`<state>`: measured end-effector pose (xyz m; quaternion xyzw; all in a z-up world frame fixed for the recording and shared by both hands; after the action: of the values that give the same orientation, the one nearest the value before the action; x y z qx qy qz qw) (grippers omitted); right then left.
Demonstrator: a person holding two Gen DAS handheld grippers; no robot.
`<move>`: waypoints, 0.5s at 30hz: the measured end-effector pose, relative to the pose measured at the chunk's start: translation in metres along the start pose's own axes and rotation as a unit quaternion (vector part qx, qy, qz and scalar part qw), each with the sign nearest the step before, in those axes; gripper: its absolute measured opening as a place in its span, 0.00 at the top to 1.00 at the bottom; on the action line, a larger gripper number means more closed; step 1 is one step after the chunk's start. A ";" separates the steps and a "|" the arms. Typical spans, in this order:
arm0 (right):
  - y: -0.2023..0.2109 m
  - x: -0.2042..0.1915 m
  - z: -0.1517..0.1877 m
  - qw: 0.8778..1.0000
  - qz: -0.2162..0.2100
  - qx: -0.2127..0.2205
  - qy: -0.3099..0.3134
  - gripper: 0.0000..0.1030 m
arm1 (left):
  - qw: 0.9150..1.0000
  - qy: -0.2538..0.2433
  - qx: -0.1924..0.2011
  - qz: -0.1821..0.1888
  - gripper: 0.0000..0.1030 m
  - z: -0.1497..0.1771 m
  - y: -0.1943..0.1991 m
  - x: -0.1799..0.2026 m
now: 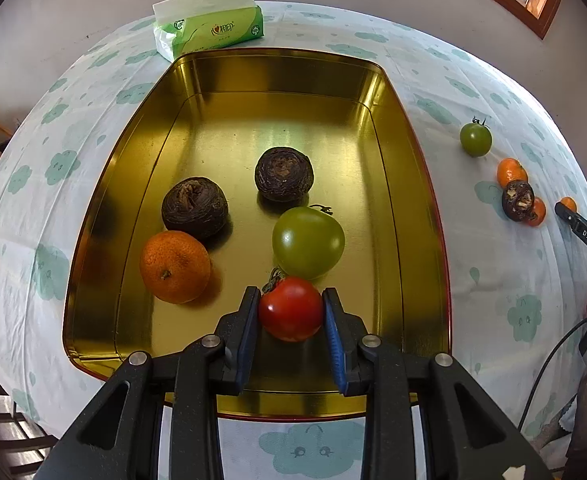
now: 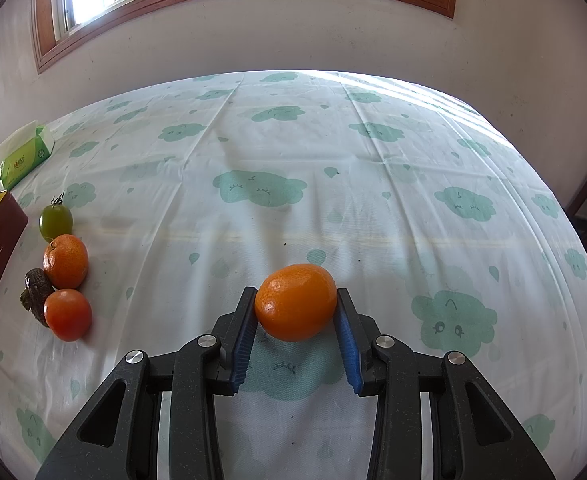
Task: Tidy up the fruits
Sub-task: 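Carry the red tomato into the tin and open the left gripper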
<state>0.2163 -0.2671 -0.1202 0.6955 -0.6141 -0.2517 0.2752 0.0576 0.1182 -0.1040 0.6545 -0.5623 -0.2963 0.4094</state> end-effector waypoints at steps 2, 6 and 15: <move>0.000 0.001 0.000 1.000 0.000 0.000 0.000 0.62 | 1.000 -0.002 0.000 -0.002 0.73 0.000 -0.001 0.002; 0.000 0.000 0.000 1.000 0.000 0.000 0.000 0.62 | 1.000 -0.004 -0.003 -0.005 0.73 0.000 -0.003 0.002; 0.000 0.000 0.000 1.000 0.001 0.000 0.000 0.62 | 1.000 -0.001 -0.007 -0.007 0.72 -0.001 -0.005 0.000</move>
<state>0.2161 -0.2672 -0.1200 0.6950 -0.6147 -0.2513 0.2758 0.0608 0.1182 -0.1080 0.6554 -0.5556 -0.3042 0.4113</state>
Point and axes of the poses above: each gripper's, at about its wrist camera, not at the fingertips, and y roughly against the way its jaws point, x to its right, z to its underside, the point moved 7 cm from there along -y, roughly the way its jaws point, and after that the axes turned 6 degrees about x, right-handed, at the moved point
